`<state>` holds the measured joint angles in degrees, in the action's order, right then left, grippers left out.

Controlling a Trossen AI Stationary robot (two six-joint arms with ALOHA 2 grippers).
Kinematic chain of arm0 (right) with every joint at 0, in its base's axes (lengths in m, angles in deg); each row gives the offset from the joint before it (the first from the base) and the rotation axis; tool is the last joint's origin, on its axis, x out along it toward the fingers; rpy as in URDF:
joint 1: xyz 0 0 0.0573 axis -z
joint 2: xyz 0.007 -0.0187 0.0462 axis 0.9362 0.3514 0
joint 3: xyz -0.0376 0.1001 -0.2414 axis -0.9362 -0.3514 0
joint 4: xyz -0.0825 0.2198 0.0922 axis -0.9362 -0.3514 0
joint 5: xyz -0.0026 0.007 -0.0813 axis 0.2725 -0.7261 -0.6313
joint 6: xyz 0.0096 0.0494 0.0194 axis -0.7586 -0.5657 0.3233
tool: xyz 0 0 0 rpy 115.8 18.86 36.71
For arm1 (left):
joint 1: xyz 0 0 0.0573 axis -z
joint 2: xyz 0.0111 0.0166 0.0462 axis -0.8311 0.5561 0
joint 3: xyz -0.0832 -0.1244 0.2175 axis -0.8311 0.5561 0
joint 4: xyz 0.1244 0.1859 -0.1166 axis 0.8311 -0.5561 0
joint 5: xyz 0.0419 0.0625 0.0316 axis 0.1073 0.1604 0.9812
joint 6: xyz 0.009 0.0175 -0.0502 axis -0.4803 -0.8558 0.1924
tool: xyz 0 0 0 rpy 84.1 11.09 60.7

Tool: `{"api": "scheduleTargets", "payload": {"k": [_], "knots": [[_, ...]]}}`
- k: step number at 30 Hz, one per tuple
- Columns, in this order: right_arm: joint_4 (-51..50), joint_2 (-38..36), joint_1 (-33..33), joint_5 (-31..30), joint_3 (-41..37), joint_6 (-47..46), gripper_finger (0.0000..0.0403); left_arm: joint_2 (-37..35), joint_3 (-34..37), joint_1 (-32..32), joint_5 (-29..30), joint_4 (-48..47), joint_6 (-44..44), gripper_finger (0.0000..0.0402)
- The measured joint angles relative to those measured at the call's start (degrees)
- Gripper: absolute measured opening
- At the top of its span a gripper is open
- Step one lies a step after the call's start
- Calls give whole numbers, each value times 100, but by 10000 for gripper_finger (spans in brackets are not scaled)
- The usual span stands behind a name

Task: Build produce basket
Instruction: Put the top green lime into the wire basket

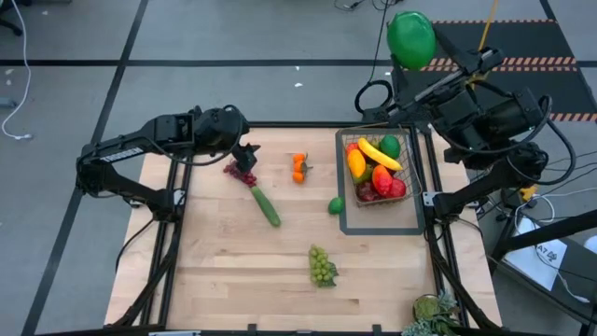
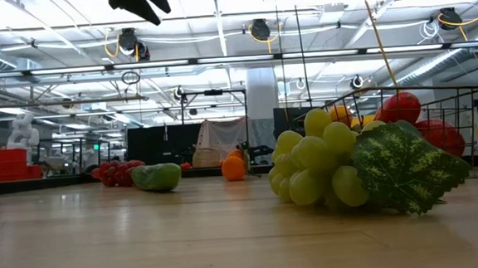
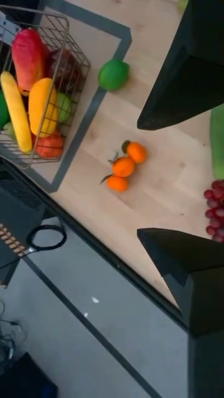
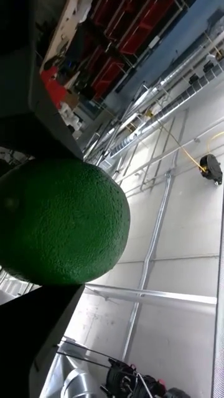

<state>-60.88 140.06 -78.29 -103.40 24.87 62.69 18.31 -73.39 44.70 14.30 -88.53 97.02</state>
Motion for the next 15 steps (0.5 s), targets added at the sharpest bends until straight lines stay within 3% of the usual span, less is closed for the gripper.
{"api": "scheduleTargets", "payload": {"k": [5,15], "knots": [[0,0,-17,-570,-2,-555,302,0,0,-73,0,56,-1,269],[-871,8,-386,-2248,-2,-3509,302,2,0,-95,92,41,-6,269]]}}
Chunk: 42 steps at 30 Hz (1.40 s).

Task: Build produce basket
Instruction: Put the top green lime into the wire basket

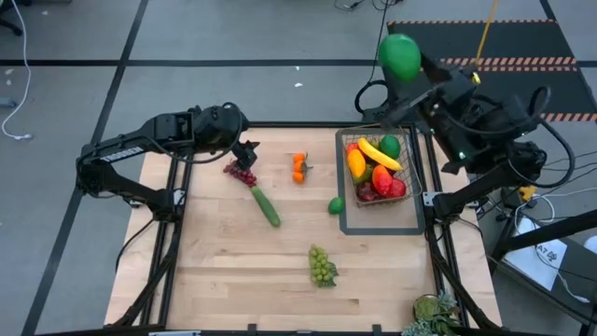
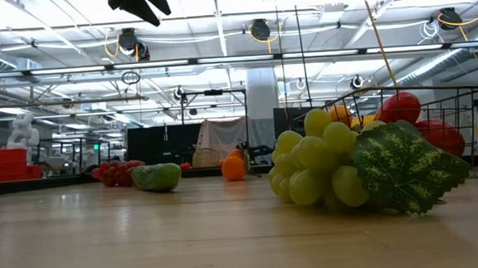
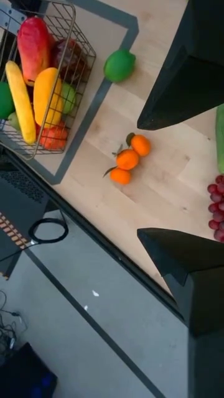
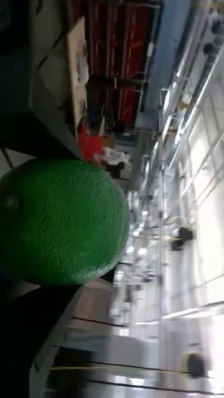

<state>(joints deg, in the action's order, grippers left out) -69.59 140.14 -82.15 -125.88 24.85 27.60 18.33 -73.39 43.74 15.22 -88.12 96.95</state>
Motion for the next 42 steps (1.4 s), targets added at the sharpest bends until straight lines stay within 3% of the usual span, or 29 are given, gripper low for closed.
{"api": "scheduleTargets", "payload": {"k": [7,13,17,26,30,34,38,42], "knots": [[-108,-8,-376,-1002,0,-1353,302,0,0,0,0,-31,2,269],[-221,77,-770,-2643,0,-2117,302,0,0,0,0,-48,13,269],[-208,165,-1065,-2918,-49,-2747,302,0,0,0,-32,-60,24,269],[-216,244,-987,-1186,-926,-5206,302,0,0,100,-170,-537,183,269],[-590,346,-901,-994,-1062,-5891,302,0,0,192,-184,-872,392,269],[-1561,326,-828,-750,-1060,-7197,302,0,0,303,-188,-1120,575,269],[-2622,315,-479,827,-1060,-8906,302,0,0,395,-186,-1145,654,269],[-3384,382,-22,2688,-1060,-9862,302,0,0,445,-184,-1145,786,269]]}}
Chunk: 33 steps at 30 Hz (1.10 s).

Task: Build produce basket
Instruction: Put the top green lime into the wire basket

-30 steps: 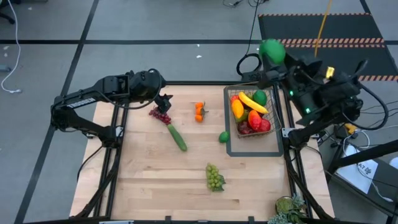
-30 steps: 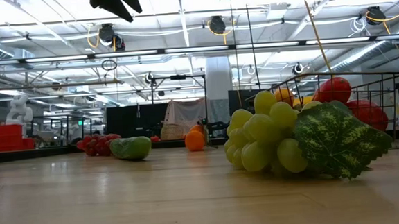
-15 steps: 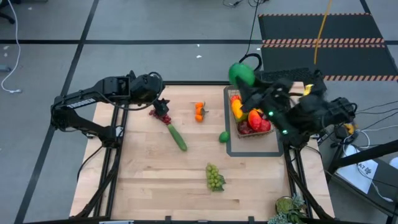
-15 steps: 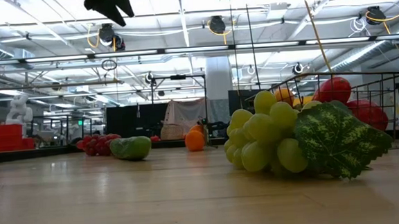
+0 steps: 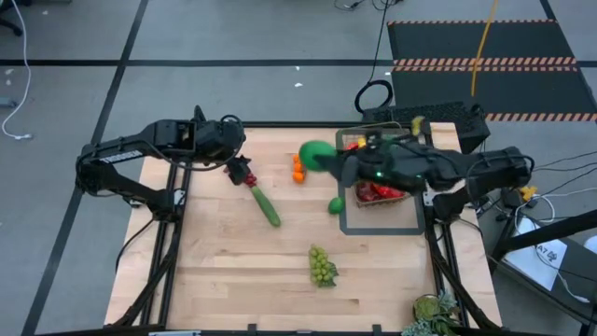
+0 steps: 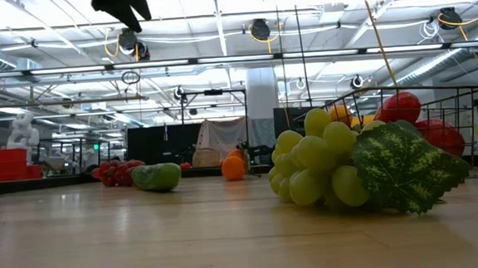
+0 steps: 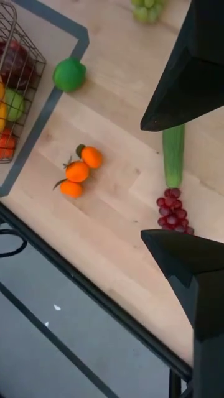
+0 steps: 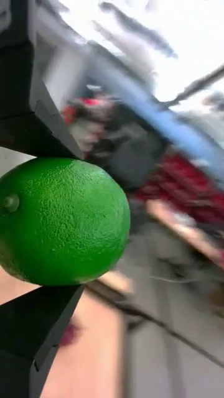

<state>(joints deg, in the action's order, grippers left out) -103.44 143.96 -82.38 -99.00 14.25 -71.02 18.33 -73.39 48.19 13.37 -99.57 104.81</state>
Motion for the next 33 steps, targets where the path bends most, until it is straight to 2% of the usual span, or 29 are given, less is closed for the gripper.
{"api": "scheduleTargets", "payload": {"k": [5,10,13,19,27,33], "knots": [[-1348,-53,521,1627,0,-733,302,0,0,129,-12,-58,429,269],[-3495,-188,883,2568,4,-1439,302,0,0,304,-210,-113,746,269],[-4823,-246,1063,2777,2,-1498,302,0,0,404,-230,-110,906,269],[-7068,-245,1514,2773,2,-1051,302,0,0,495,-229,-101,1015,269],[-7286,-509,2107,2832,-608,-253,302,2,0,488,-121,-82,984,269],[-7244,-719,2514,3482,-1613,320,302,2,0,473,-109,-53,1249,269]]}}
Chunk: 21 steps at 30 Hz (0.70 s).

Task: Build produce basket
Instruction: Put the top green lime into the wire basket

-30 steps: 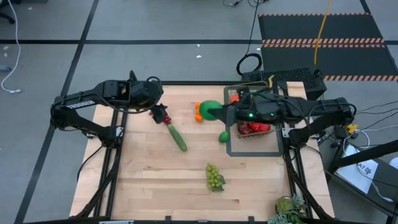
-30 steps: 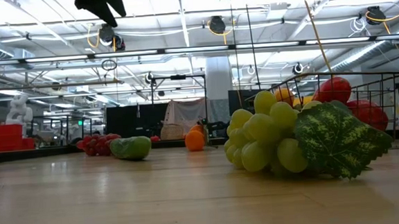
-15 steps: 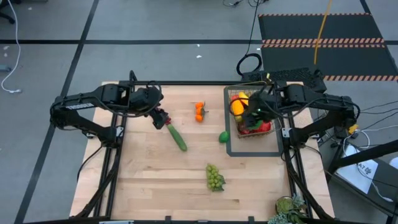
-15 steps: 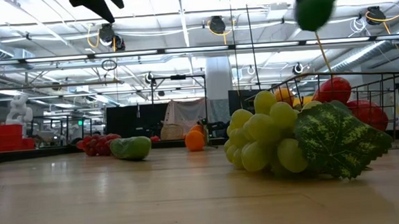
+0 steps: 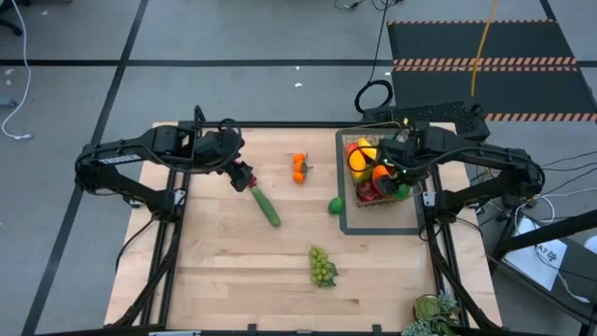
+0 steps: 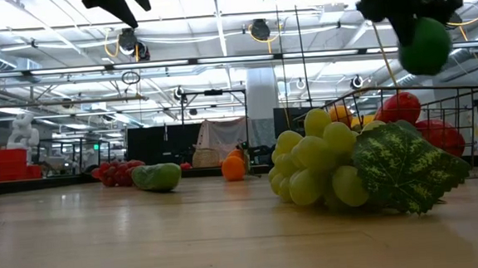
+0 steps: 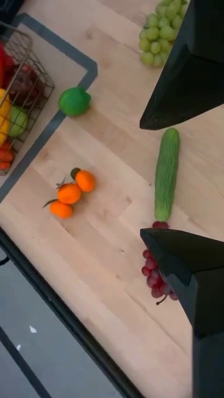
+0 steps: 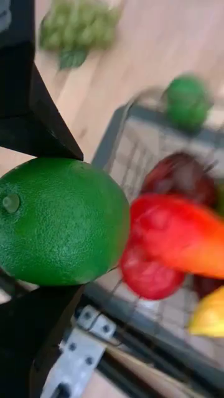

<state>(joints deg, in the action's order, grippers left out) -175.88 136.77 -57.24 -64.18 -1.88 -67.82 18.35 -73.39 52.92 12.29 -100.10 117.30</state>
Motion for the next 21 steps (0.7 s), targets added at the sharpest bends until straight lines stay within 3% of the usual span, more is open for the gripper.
{"api": "scheduleTargets", "payload": {"k": [6,15,21], "knots": [[69,-175,255,42,-698,471,302,68,0,0,134,55,236,269],[164,-409,647,-108,-1141,1110,302,351,-4,-11,135,411,254,269],[129,-403,818,-126,-1313,1384,312,619,4,-11,-212,598,586,269]]}}
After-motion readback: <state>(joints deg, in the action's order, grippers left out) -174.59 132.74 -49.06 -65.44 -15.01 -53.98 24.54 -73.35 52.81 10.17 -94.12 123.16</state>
